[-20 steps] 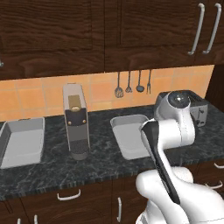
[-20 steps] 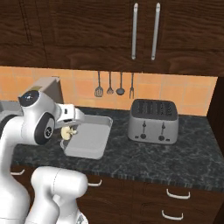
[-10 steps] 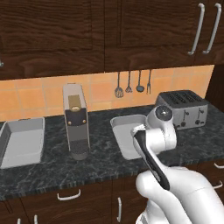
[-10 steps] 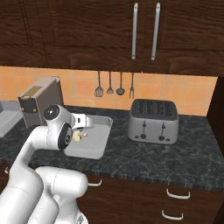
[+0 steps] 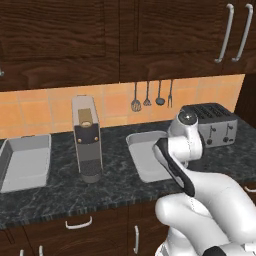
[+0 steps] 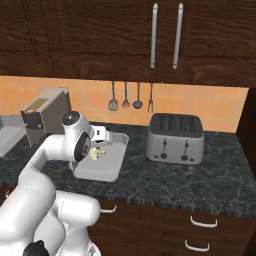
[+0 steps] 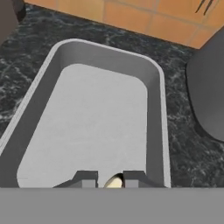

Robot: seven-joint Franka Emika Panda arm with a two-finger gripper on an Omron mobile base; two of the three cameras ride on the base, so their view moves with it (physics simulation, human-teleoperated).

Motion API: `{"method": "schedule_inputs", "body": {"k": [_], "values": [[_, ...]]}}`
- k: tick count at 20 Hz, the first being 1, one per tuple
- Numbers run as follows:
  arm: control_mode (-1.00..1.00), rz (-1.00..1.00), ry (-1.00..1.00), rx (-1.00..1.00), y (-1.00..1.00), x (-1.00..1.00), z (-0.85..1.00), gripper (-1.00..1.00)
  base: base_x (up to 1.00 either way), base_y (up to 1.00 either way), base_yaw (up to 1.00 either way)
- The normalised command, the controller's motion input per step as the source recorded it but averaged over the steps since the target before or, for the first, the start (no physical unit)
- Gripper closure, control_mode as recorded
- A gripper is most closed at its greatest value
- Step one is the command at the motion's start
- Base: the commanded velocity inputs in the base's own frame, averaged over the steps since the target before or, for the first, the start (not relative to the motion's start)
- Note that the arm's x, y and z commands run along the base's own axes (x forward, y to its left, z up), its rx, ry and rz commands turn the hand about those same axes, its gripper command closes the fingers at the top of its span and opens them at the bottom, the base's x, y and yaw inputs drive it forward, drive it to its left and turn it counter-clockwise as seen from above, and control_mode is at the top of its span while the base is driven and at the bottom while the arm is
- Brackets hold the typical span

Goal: Place one mushroom and one steak in each tupperware on the nearby counter, to pack two identical lunches.

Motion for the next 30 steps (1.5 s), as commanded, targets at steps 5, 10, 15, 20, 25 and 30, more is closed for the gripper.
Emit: {"method": "schedule_inputs", "body": {"k": [5, 10, 15, 20, 25, 30], "values": [[-1.0, 0.0, 0.13, 0.0, 0.16, 0.38, -0.09, 1.0, 0.0, 0.0, 0.0], [-1.0, 0.0, 0.0, 0.0, 0.14, 0.78, -0.59, 1.0, 0.0, 0.0, 0.0], [-1.0, 0.0, 0.0, 0.04, -0.07, 0.55, -0.48, 1.0, 0.0, 0.0, 0.0], [-1.0, 0.0, 0.0, 0.04, -0.08, 0.01, -0.24, 1.0, 0.0, 0.0, 0.0], [-1.0, 0.0, 0.0, 0.0, 0.0, 0.0, 0.0, 1.0, 0.0, 0.0, 0.0], [-1.0, 0.0, 0.0, 0.0, 0.0, 0.04, -0.01, -1.0, 0.0, 0.0, 0.0]]}}
